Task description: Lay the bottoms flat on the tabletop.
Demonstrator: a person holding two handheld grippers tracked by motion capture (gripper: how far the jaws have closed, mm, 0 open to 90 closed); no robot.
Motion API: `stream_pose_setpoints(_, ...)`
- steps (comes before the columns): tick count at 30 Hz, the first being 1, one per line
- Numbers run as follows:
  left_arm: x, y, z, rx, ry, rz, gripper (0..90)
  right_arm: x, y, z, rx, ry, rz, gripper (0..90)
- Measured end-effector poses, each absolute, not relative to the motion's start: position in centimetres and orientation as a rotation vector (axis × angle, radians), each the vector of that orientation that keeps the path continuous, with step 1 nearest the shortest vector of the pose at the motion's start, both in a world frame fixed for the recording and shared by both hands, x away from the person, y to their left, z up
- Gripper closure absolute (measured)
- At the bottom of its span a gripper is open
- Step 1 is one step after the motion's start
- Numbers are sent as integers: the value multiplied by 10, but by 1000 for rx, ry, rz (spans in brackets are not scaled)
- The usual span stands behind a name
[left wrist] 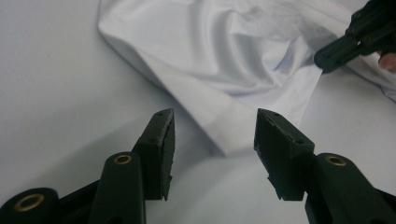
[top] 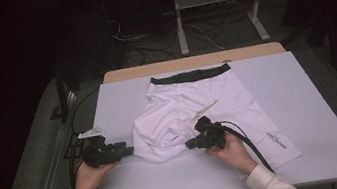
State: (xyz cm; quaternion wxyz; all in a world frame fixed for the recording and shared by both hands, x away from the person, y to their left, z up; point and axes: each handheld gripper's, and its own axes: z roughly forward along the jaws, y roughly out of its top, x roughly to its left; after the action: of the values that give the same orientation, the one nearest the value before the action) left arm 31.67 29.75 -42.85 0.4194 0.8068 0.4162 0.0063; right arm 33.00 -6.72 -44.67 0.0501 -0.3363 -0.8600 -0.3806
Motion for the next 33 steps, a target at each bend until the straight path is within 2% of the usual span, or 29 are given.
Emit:
stream_pose_setpoints(4, 313, 300, -440, 2040, 1033, -23, 481, 330, -66, -447, -1020, -2621, -1155, 887)
stream_pose_setpoints(11, 315, 285, -451, 2135, 910, -77, 513, 330, -67, -447, -1020, -2619, -1156, 887)
stream_pose_setpoints(12, 315, 283, -451, 2148, 890, -84, 596, 330, -67, -447, -1021, -2616, -1156, 887)
stream_pose_setpoints(14, 315, 281, -452, 2160, 874, -86, 623, 329, -67, -447, -1020, -2618, -1156, 887)
stream_pose_setpoints(17, 314, 279, -453, 2172, 869, -117, 751, 329, -66, -447, -1015, -2615, -1159, 887)
stream_pose_setpoints(21, 317, 280, -453, 2171, 882, -165, 867, 327, -64, -447, -1011, -2612, -1154, 887)
stream_pose_setpoints(33, 316, 299, -431, 2265, 922, -228, 893, 308, -50, -445, -908, -2566, -1146, 887)
